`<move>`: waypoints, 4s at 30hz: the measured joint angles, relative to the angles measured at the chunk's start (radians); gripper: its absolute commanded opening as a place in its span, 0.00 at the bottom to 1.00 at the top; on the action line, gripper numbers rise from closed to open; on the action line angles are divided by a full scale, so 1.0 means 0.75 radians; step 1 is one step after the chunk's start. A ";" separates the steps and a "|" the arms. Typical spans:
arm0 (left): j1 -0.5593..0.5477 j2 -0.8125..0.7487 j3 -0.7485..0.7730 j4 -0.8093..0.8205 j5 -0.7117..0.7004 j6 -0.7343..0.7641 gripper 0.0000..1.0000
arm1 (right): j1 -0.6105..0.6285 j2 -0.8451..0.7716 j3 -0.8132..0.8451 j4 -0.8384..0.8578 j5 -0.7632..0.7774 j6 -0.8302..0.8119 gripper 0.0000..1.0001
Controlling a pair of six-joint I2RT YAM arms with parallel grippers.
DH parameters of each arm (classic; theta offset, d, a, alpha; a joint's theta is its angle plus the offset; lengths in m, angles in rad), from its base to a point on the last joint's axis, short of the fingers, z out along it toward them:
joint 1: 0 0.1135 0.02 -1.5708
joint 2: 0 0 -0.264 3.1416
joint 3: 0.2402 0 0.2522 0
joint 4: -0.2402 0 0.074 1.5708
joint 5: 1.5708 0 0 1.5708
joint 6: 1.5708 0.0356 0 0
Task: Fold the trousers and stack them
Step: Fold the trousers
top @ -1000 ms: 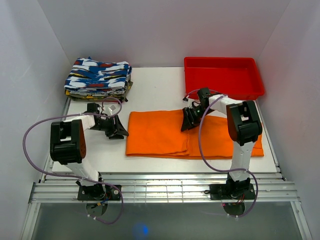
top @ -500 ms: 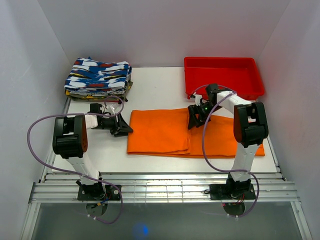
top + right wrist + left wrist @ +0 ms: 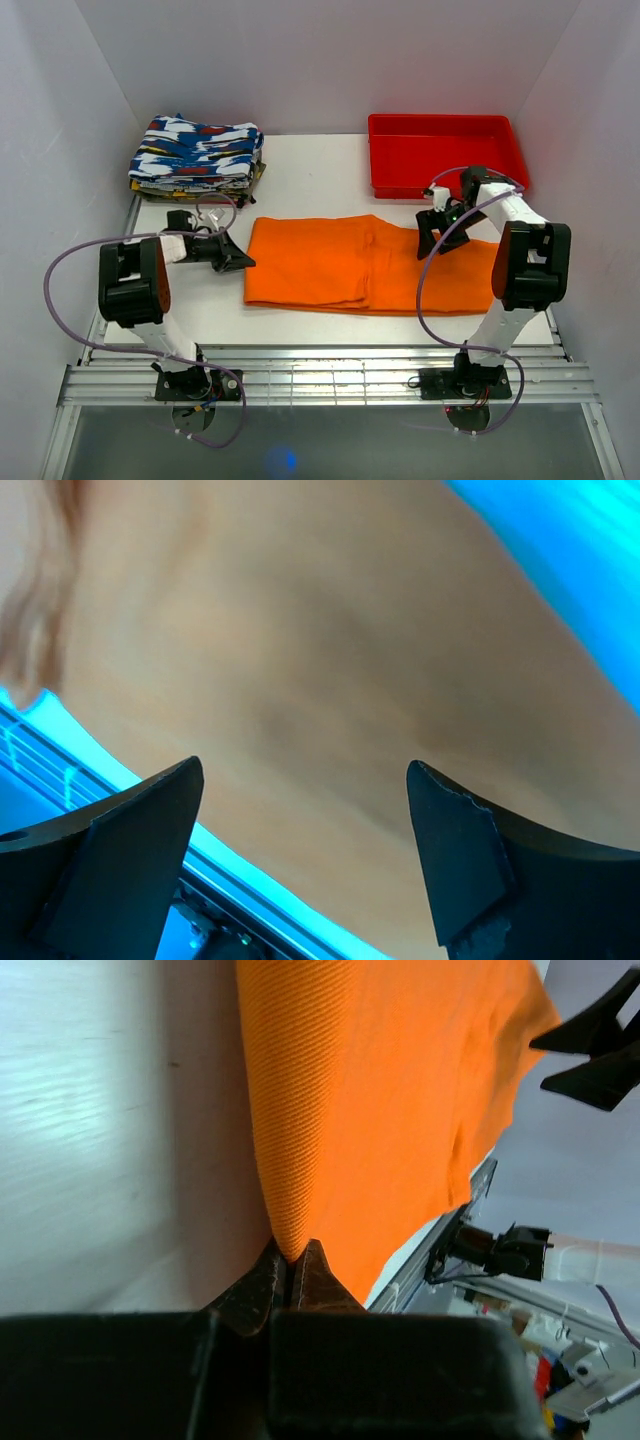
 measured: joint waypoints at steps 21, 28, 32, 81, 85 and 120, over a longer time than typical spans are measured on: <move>0.443 -0.402 0.679 -0.977 0.004 0.605 0.00 | -0.298 -0.084 -0.004 -0.185 0.042 -0.163 0.84; 0.440 -0.407 0.736 -1.062 0.056 0.582 0.00 | -0.303 0.022 -0.057 -0.093 -0.146 -0.052 0.75; 0.407 -0.407 0.752 -1.081 0.072 0.535 0.00 | -0.285 0.155 -0.087 -0.006 -0.261 0.019 0.74; -1.196 0.367 1.132 -0.233 -0.741 -0.646 0.00 | -0.092 0.248 -0.222 0.298 -0.533 0.218 0.08; -1.214 0.402 1.164 -0.259 -0.780 -0.663 0.00 | -0.083 0.248 -0.235 0.302 -0.547 0.218 0.08; -1.288 0.549 1.472 -0.456 -0.925 -0.706 0.00 | -0.059 0.190 -0.291 0.328 -0.552 0.253 0.08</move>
